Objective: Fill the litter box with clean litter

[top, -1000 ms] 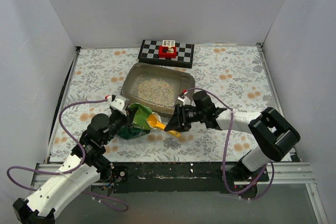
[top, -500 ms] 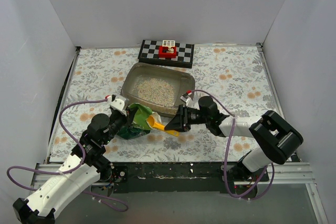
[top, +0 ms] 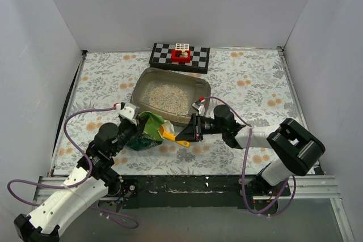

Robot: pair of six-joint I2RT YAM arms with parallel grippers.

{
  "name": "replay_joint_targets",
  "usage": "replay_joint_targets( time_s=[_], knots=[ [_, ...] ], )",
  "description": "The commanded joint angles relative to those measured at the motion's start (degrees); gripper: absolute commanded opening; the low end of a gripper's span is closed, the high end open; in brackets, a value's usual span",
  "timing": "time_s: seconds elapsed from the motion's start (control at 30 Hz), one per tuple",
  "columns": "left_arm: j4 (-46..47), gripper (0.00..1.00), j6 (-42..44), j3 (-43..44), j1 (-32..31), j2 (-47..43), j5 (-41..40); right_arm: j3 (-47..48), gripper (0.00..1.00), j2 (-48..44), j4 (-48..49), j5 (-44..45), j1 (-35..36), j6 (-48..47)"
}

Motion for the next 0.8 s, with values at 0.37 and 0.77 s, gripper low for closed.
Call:
replay_joint_targets(
  time_s=[0.37, 0.77],
  knots=[
    [1.86, 0.0, -0.12, 0.01, -0.14, -0.29, 1.86, 3.48, 0.48, -3.61, -6.53, 6.64, 0.51, -3.15],
    [1.94, 0.0, -0.29, -0.08, -0.23, -0.38, 2.3, -7.85, 0.6, -8.09, 1.18, 12.79, 1.39, -1.66]
  ],
)
